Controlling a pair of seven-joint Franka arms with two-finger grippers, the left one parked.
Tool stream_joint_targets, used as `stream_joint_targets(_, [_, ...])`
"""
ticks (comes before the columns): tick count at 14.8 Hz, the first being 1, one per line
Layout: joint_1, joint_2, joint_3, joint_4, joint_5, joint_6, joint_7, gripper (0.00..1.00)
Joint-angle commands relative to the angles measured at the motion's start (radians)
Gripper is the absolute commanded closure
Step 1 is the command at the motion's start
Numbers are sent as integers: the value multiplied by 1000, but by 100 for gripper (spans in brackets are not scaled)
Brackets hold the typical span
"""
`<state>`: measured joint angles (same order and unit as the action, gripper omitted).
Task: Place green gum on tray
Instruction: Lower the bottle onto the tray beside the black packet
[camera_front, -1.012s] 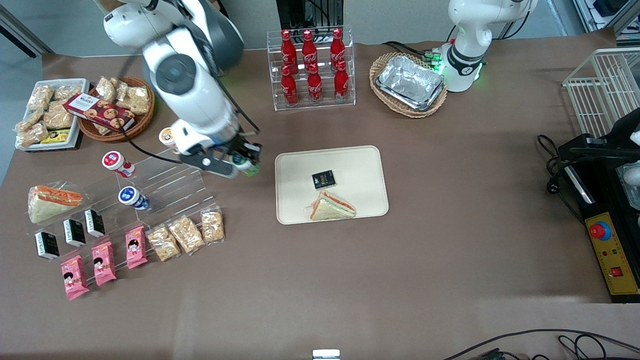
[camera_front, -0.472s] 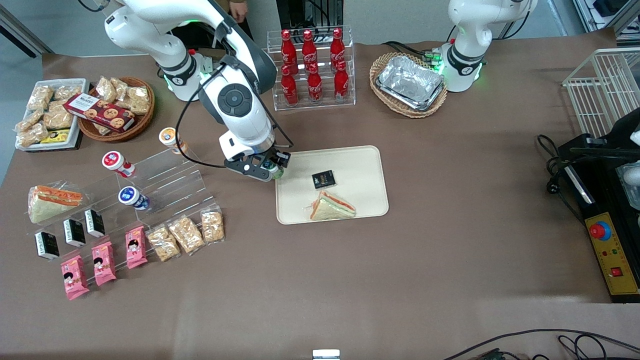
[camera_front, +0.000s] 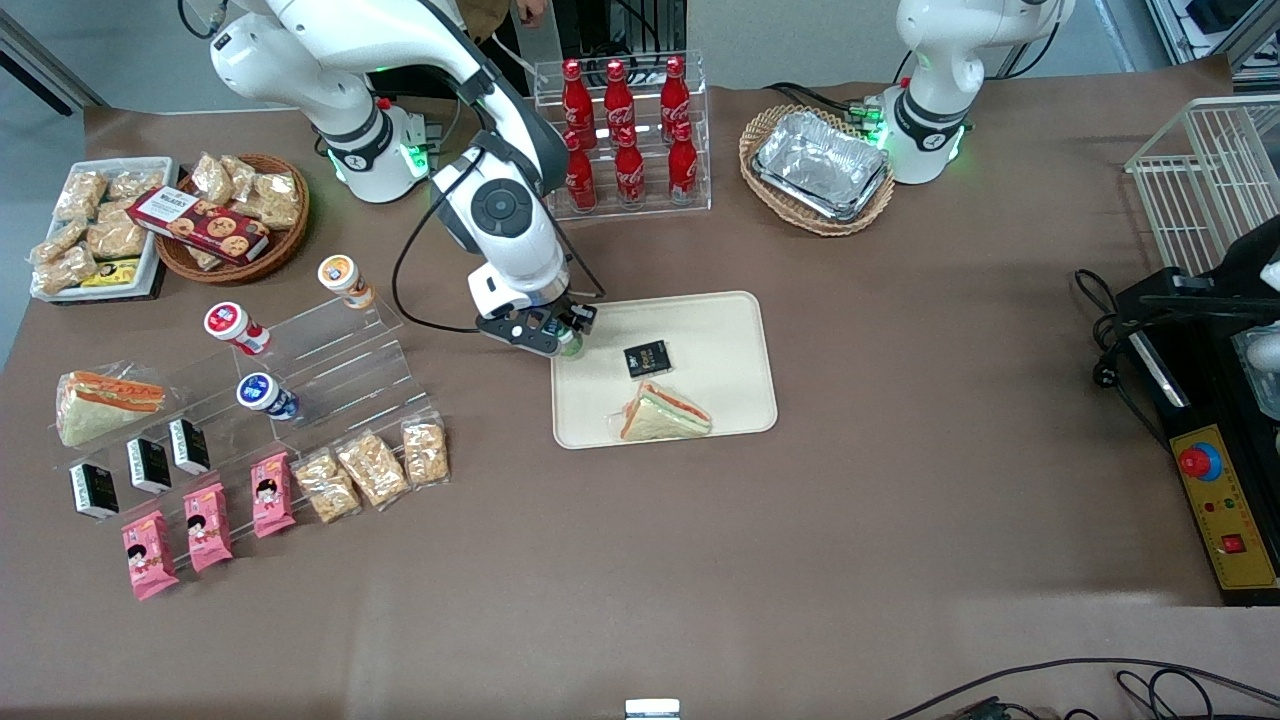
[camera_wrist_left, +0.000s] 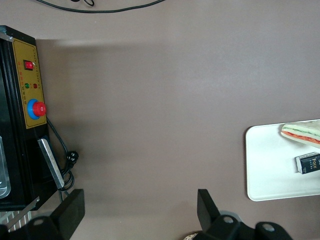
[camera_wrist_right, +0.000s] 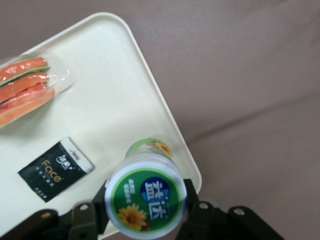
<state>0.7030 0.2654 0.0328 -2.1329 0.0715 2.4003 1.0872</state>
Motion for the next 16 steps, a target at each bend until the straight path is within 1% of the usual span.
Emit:
stream_joint_targets(1, [13, 38, -10, -4, 4, 71, 20, 49])
stream_joint_targets(4, [29, 58, -10, -4, 5, 94, 20, 49])
stream_joint_targets(8, [52, 90, -11, -7, 2, 135, 62, 49])
stream_joint_targets(14, [55, 107, -11, -9, 1, 155, 71, 48])
stream_joint_targets(15, [59, 110, -11, -7, 1, 157, 71, 48])
stream_joint_targets(16, [61, 112, -11, -7, 1, 157, 71, 43])
